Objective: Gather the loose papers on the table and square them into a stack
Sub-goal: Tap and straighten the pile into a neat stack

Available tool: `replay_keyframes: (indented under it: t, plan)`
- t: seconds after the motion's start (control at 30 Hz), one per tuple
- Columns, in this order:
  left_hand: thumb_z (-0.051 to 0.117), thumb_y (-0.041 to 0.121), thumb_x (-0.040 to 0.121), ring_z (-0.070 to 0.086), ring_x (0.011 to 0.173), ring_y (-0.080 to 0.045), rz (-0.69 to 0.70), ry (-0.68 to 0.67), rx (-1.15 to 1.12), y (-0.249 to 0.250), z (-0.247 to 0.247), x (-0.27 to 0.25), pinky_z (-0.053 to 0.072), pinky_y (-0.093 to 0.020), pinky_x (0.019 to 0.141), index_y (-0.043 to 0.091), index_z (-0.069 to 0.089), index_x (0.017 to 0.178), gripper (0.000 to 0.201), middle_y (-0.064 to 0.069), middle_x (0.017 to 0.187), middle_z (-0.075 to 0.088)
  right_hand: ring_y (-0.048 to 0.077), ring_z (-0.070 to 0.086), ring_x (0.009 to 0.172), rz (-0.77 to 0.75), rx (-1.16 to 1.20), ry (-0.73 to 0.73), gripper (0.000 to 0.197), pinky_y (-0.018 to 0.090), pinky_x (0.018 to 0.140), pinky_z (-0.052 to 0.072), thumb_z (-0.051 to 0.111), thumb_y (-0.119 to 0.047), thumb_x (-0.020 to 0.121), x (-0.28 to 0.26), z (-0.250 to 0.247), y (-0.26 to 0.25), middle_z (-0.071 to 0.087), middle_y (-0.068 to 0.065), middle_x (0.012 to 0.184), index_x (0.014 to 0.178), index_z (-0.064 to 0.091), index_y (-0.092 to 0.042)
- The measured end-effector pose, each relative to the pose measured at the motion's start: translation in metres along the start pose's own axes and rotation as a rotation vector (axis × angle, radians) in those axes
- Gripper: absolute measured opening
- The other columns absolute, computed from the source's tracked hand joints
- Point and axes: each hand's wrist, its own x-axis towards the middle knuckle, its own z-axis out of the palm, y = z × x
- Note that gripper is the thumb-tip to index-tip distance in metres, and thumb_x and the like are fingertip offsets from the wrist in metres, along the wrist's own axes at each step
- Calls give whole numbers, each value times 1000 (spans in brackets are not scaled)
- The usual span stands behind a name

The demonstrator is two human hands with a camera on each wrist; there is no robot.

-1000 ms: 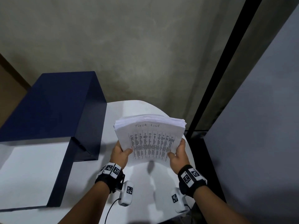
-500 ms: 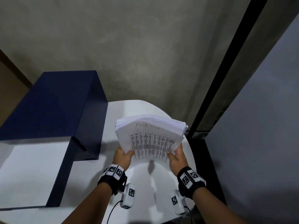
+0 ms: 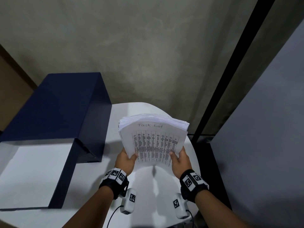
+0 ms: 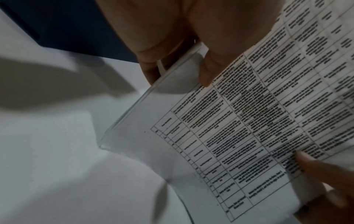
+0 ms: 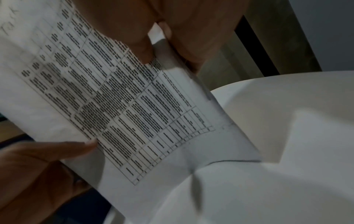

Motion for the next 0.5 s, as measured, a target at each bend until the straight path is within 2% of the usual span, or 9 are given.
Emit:
replay_keyframes:
  t: [0.07, 0.17, 0.27, 0.3, 0.37, 0.4, 0.43, 0.5]
  plan:
    - [67, 17, 87, 65, 103, -19, 40, -12, -38, 10, -4, -5, 51, -33, 91, 16, 57, 124, 39, 2, 112, 69, -18, 53, 86, 6, 15, 25, 28, 0, 74, 41, 50, -9, 96, 4, -1, -7, 60, -20, 98, 122, 49, -19]
    - [70, 28, 84, 64, 105, -5, 117, -67, -85, 23, -21, -16, 51, -29, 90, 29, 52, 123, 42, 13, 114, 68, -17, 52, 92, 1, 91, 57, 32, 12, 84, 40, 51, -7, 95, 13, -5, -22, 57, -28, 102, 118, 48, -29]
    - [69, 32, 85, 62, 100, 9, 157, -143, -7, 28, -40, -36, 50, -16, 86, 37, 48, 117, 38, 18, 112, 66, -21, 51, 92, -14, 207, 101, 39, 15, 87, 40, 53, -2, 94, 22, -9, -40, 54, -31, 105, 119, 48, -31]
    - [67, 30, 87, 62, 98, 10, 169, -140, 35, 28, -44, -43, 51, -18, 86, 38, 46, 117, 37, 18, 111, 65, -21, 51, 91, -12, 262, 109, 39, 17, 89, 41, 53, -1, 94, 25, -10, -46, 54, -30, 105, 120, 48, -29]
    - [59, 21, 93, 69, 89, -4, 167, -91, 38, 31, -51, -56, 57, -33, 84, 38, 44, 116, 32, 7, 109, 68, -20, 50, 91, -8, 336, 99, 36, 21, 92, 40, 53, 1, 94, 29, -9, -59, 54, -29, 105, 120, 49, -23]
    - [54, 17, 95, 72, 80, -13, 151, -72, 11, 36, -56, -63, 59, -37, 77, 38, 45, 112, 30, -1, 106, 69, -19, 49, 91, -13, 358, 79, 35, 23, 95, 39, 54, 1, 93, 30, -8, -64, 54, -27, 105, 122, 50, -19]
    - [51, 13, 96, 73, 72, -20, 147, -48, -1, 43, -63, -70, 59, -37, 66, 40, 45, 109, 30, -6, 101, 69, -18, 49, 92, -19, 366, 61, 35, 25, 98, 38, 54, 1, 93, 31, -6, -68, 54, -25, 105, 125, 51, -14]
    - [49, 8, 96, 71, 61, -25, 168, -13, -2, 60, -79, -84, 53, -28, 49, 40, 47, 106, 33, -7, 94, 70, -14, 51, 98, -16, 372, 11, 37, 28, 100, 38, 55, -1, 93, 31, -2, -75, 57, -22, 108, 129, 49, -10]
